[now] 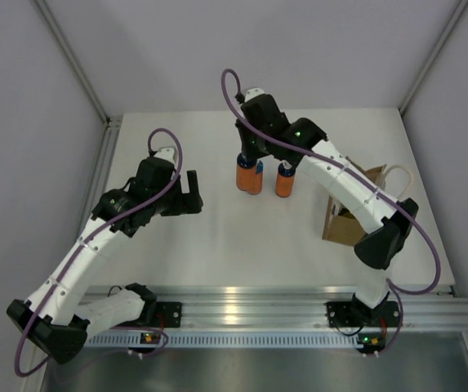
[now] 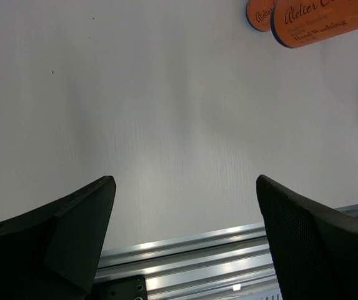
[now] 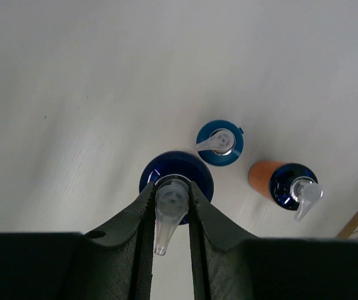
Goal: Take the personal care products out of the canvas bag
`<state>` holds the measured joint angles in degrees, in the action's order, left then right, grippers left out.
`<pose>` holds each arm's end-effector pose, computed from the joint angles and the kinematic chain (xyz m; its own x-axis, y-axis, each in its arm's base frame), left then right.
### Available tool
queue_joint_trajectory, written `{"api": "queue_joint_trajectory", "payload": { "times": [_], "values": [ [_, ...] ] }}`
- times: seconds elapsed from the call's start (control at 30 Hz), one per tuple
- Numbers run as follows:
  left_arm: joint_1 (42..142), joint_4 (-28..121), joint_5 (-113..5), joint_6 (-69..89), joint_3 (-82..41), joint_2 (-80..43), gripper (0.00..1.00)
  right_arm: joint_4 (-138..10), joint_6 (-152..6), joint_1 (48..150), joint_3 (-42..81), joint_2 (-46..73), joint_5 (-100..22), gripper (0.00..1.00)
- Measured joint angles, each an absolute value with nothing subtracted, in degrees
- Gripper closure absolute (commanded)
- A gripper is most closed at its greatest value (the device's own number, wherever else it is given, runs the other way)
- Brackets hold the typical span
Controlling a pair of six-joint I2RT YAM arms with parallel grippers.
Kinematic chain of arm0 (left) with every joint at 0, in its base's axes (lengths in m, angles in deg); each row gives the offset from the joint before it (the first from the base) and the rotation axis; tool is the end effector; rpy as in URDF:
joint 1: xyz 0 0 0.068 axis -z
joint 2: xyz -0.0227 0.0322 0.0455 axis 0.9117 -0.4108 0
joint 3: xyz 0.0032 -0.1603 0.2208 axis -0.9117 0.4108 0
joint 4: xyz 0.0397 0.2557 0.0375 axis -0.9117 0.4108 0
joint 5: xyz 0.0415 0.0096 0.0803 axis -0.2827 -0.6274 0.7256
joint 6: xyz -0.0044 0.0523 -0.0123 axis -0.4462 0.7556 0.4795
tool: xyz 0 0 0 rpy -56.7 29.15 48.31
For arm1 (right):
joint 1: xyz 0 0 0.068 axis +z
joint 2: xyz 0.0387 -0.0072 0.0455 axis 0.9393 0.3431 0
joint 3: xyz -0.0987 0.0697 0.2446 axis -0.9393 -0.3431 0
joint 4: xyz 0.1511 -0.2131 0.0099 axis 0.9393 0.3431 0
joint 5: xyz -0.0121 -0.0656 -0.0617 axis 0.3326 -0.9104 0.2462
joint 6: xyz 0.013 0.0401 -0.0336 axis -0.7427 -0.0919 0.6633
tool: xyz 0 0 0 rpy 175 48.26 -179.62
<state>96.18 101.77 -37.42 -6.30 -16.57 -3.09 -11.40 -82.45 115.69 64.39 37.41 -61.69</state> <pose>0.1739 -0.0961 0.3595 -0.7302 -0.1159 -0.6733 0.0736 0.9664 -0.2463 0.2828 0.2773 0.4256 -0.5592 -0.1902 -0.8069 -0.4112 0.9088 0.0707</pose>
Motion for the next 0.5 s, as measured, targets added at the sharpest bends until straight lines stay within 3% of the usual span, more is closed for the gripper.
{"api": "queue_joint_trajectory", "payload": {
  "times": [0.5],
  "values": [
    [96.2,101.8,-37.4,-6.5,-16.6,-3.2,0.02,-22.9,-83.6,116.3,34.5,21.3,-65.3,1.00]
  ]
}}
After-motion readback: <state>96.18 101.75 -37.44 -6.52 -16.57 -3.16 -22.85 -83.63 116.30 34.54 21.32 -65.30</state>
